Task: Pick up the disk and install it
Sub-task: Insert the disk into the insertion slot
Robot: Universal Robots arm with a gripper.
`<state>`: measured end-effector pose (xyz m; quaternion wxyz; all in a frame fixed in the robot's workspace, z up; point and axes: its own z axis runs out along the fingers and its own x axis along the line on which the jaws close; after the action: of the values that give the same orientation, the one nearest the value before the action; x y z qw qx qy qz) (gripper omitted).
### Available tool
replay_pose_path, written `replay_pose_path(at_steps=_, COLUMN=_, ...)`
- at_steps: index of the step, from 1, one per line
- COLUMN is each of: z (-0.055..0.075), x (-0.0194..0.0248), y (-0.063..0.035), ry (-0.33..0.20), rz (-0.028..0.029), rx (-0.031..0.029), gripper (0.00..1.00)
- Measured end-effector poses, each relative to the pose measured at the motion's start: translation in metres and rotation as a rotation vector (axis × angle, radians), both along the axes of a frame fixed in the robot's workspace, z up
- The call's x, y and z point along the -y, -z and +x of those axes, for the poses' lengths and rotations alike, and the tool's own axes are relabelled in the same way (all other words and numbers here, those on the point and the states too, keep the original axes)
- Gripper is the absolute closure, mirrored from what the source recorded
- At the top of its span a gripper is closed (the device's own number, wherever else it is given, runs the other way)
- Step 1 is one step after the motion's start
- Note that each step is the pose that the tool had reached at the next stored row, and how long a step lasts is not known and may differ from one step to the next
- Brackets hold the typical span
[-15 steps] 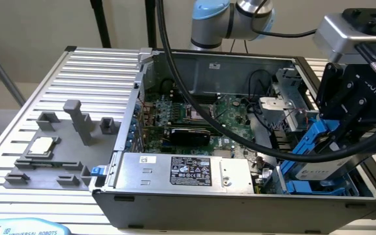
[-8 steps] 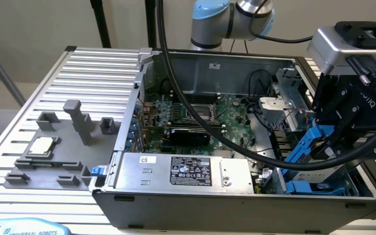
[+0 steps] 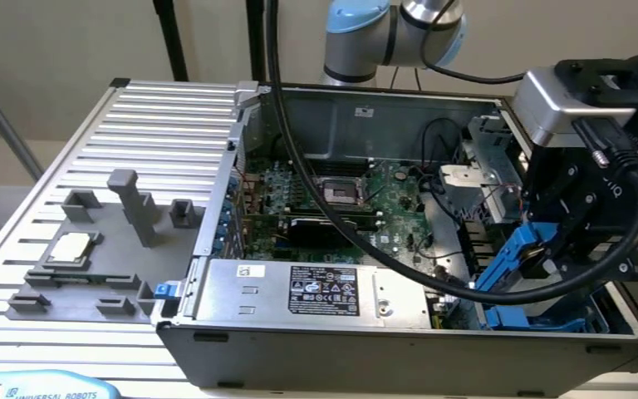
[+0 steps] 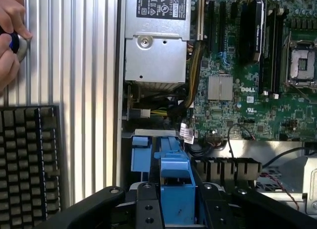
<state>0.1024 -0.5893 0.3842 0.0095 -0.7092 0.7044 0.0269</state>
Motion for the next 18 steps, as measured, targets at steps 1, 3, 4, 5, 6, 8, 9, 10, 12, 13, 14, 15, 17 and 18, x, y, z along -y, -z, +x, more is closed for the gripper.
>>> replay_pose_path(at_steps=1, z=0.0, x=0.0, y=0.0018, ry=-0.001, rz=0.0, rx=-0.0001, gripper=0.67)
replay_pose_path(at_steps=3, z=0.0, x=0.0, y=0.005, ry=-0.002, rz=0.0, rx=-0.0002, gripper=0.67)
replay_pose_path(at_steps=4, z=0.0, x=0.0, y=0.0065, ry=-0.002, rz=-0.0002, rx=-0.0002, gripper=0.67)
replay_pose_path(at_steps=5, z=0.0, x=-0.0001, y=0.008, ry=-0.003, rz=-0.0002, rx=-0.0003, gripper=0.67)
replay_pose_path(at_steps=6, z=0.0, x=-0.0001, y=0.0095, ry=-0.003, rz=0.0001, rx=-0.0004, gripper=0.67)
replay_pose_path(at_steps=8, z=0.0, x=-0.0001, y=0.0121, ry=-0.005, rz=-0.0001, rx=-0.0007, gripper=0.67)
replay_pose_path(at_steps=9, z=0.0, x=-0.0001, y=0.0135, ry=-0.005, rz=0.0001, rx=-0.0009, gripper=0.67)
replay_pose_path(at_steps=10, z=0.0, x=-0.0001, y=0.0146, ry=-0.006, rz=0.0, rx=-0.0013, gripper=0.67)
replay_pose_path(at_steps=12, z=0.0, x=-0.0001, y=0.0165, ry=-0.007, rz=-0.0003, rx=-0.0018, gripper=0.67)
replay_pose_path(at_steps=13, z=0.0, x=-0.0001, y=0.0174, ry=-0.008, rz=-0.0005, rx=-0.0021, gripper=0.67)
replay_pose_path(at_steps=14, z=0.0, x=-0.0001, y=0.0184, ry=-0.009, rz=-0.0002, rx=-0.0024, gripper=0.67)
replay_pose_path(at_steps=15, z=0.0, x=-0.0001, y=0.0192, ry=-0.009, rz=-0.0002, rx=-0.0028, gripper=0.67)
replay_pose_path(at_steps=17, z=0.0, x=-0.0002, y=0.0206, ry=-0.01, rz=0.0005, rx=-0.0033, gripper=0.66)
replay_pose_path(at_steps=18, z=0.0, x=-0.0002, y=0.0206, ry=-0.011, rz=0.0002, rx=-0.0033, gripper=0.66)
